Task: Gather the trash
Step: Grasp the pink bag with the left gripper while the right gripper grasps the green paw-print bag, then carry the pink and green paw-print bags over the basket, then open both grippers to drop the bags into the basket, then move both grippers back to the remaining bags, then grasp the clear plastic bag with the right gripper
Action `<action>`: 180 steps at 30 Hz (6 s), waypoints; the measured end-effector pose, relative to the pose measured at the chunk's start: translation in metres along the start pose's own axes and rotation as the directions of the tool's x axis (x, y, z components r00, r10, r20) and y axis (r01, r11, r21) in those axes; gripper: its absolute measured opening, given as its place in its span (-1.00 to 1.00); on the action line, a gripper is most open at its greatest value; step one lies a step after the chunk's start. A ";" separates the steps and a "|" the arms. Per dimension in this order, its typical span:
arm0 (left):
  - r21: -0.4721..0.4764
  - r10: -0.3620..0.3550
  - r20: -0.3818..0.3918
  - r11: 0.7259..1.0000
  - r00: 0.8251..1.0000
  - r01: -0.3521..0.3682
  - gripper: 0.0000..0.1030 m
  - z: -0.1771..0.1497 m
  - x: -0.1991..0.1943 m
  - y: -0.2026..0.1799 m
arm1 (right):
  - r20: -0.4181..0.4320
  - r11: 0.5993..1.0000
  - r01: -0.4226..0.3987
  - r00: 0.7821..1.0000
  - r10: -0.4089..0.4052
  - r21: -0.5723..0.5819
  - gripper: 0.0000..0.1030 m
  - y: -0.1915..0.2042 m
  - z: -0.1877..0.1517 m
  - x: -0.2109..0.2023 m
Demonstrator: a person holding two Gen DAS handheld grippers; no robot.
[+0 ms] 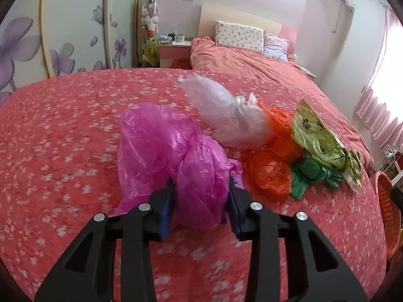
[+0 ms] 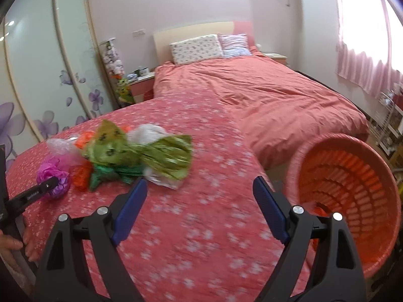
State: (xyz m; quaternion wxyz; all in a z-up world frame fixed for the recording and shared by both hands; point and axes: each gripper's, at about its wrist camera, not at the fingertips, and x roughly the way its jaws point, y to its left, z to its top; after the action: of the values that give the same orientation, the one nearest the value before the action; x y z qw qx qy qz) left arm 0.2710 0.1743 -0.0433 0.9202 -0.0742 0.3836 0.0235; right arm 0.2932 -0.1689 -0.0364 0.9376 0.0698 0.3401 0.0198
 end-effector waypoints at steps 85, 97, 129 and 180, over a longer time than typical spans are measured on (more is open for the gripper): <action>0.341 -0.457 -0.035 0.831 0.889 0.440 -0.28 -0.054 -0.069 -0.249 | 0.121 0.946 0.209 0.962 -0.244 0.250 -0.71 -0.176 -0.019 -0.096; 0.384 -0.537 -0.073 0.763 0.841 0.520 -0.28 -0.061 -0.065 -0.308 | 0.138 0.914 0.243 0.944 -0.300 0.325 -0.71 -0.217 -0.024 -0.101; 0.386 -0.500 -0.192 0.753 0.845 0.533 0.28 -0.077 -0.025 -0.337 | 0.114 0.870 0.190 0.956 -0.268 0.454 0.02 -0.275 -0.033 -0.077; -0.011 0.046 0.076 0.999 0.996 -0.045 0.52 -0.002 -0.012 0.011 | -0.144 0.992 -0.007 0.989 -0.011 -0.125 0.26 0.075 0.060 0.136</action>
State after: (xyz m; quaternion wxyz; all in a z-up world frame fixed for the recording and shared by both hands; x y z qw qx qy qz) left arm 0.2600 0.1848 -0.0375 0.9330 -0.0688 0.3499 0.0491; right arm 0.4369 -0.0901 -0.0667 0.9130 0.0088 0.4054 0.0452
